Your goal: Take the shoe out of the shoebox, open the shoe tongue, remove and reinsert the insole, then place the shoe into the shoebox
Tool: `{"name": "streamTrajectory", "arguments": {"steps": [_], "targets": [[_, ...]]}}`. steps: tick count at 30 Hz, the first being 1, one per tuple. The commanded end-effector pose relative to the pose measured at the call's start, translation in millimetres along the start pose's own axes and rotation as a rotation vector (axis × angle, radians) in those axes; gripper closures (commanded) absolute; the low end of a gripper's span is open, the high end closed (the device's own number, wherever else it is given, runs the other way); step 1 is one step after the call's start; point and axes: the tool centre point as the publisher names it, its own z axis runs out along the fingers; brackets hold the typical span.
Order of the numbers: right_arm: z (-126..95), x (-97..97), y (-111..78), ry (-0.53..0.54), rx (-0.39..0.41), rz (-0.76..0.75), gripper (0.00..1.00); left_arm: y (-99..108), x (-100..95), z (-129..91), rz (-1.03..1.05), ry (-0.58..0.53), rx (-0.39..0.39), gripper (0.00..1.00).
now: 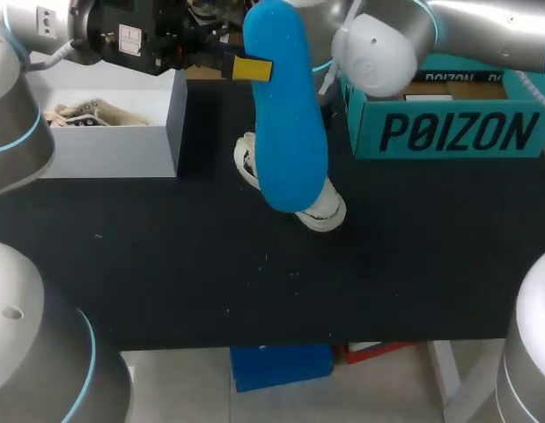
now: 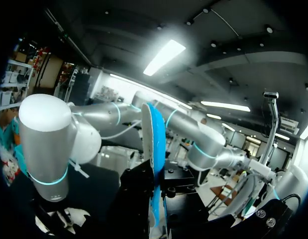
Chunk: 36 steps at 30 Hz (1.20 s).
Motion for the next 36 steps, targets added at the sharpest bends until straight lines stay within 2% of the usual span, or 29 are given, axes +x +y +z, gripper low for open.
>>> {"name": "streamTrajectory", "arguments": {"steps": [1,10,23,36], "targets": [[-1,10.0,5.7,-0.16,0.109,0.565,1.0,1,-1.0,1,0.001,0.0,0.0,1.0],[1,21.0,3.4,-0.153,0.086,0.781,1.0,1,-1.0,1,0.001,0.0,0.0,1.0],[16,48.3,2.5,-0.143,0.05,0.783,1.0,1,-1.0,1,0.001,0.0,0.0,1.0],[30,57.6,3.8,-0.123,0.036,0.775,1.0,1,-1.0,1,0.001,0.0,0.0,1.0]]}}
